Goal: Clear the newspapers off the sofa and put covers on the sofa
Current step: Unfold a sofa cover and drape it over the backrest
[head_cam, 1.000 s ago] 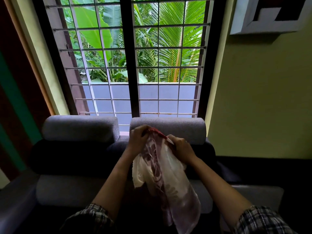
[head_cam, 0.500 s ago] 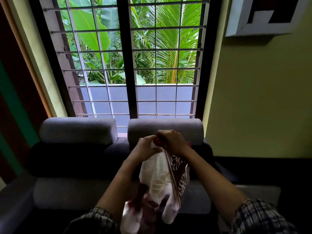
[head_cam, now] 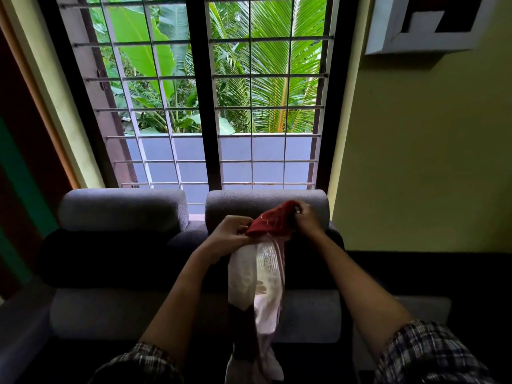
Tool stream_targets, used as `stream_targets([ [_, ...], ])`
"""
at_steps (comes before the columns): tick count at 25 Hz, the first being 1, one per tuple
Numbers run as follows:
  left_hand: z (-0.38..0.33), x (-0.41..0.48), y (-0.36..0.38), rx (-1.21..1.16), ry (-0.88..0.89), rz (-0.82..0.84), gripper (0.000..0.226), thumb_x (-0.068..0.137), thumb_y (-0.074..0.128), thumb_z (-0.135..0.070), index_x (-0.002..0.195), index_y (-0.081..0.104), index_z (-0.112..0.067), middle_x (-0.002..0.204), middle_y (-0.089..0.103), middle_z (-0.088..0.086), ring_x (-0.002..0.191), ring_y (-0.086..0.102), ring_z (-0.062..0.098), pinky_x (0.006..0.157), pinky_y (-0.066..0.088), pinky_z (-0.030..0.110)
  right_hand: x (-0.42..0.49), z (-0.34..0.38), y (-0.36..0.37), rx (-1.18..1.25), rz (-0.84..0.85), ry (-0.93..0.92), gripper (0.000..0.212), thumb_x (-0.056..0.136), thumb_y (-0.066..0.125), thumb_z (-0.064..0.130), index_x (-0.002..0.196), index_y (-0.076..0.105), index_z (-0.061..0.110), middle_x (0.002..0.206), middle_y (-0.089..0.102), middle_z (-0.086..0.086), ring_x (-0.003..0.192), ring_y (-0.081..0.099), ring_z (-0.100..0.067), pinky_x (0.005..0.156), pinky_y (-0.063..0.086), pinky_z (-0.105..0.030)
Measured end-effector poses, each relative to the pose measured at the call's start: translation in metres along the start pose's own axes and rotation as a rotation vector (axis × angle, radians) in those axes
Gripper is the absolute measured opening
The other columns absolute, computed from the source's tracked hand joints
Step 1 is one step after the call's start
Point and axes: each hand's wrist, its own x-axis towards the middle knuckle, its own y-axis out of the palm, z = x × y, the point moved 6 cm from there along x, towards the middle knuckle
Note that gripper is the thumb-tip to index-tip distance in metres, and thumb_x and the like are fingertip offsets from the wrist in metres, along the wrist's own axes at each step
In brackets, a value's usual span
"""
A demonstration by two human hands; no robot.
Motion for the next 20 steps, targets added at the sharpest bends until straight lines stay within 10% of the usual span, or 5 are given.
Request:
stream_targets([
  [6,0.01,0.002,-0.014,0.043,-0.026,-0.192,0.028,0.082,0.063,-0.025,0.106,0.055,-0.013,0.094,0.063,0.005,0.083,0.066,0.013,0.071,0.056,0.024,-0.035,0.032,0.017,0.635,0.431,0.12,0.015,0.095,0.046,0.009,0.09,0.061,0.01,0.07,0.064,-0.004,0.061,0.061,-0.012,0.059,0.055,-0.023],
  [8,0.011,0.004,-0.008,-0.006,-0.004,-0.119,0.033,0.088,0.057,-0.017,0.12,0.049,-0.014,0.109,0.06,0.002,0.102,0.061,0.011,0.084,0.054,0.026,-0.045,0.041,0.013,0.676,0.377,0.15,0.015,0.092,0.054,0.014,0.084,0.067,0.015,0.066,0.063,-0.003,0.058,0.059,-0.012,0.058,0.053,-0.023],
  [11,0.018,-0.002,0.002,-0.057,-0.071,-0.051,0.017,0.095,0.044,-0.017,0.1,0.057,-0.009,0.091,0.064,0.006,0.081,0.065,0.014,0.073,0.055,0.025,-0.047,0.047,0.0,0.667,0.187,0.051,0.039,0.091,0.06,0.02,0.052,0.062,0.017,0.047,0.054,0.003,0.039,0.05,-0.007,0.043,0.045,-0.017],
  [14,0.028,-0.006,-0.003,-0.163,-0.11,-0.118,0.017,0.095,0.046,-0.019,0.092,0.06,-0.009,0.083,0.063,0.008,0.071,0.061,0.019,0.062,0.052,0.021,-0.038,0.045,-0.018,0.698,0.183,0.01,0.026,0.088,0.062,0.029,0.066,0.058,0.016,0.054,0.056,0.002,0.044,0.054,-0.008,0.047,0.047,-0.02],
  [20,-0.005,0.008,-0.003,-0.171,0.011,-0.044,0.011,0.093,0.05,-0.009,0.093,0.06,-0.011,0.082,0.062,0.005,0.071,0.064,0.008,0.063,0.053,0.018,-0.014,0.023,-0.018,-0.138,0.403,-0.066,0.023,0.093,0.049,0.001,0.111,0.056,0.014,0.109,0.064,-0.004,0.111,0.06,-0.024,0.079,0.053,-0.028],
])
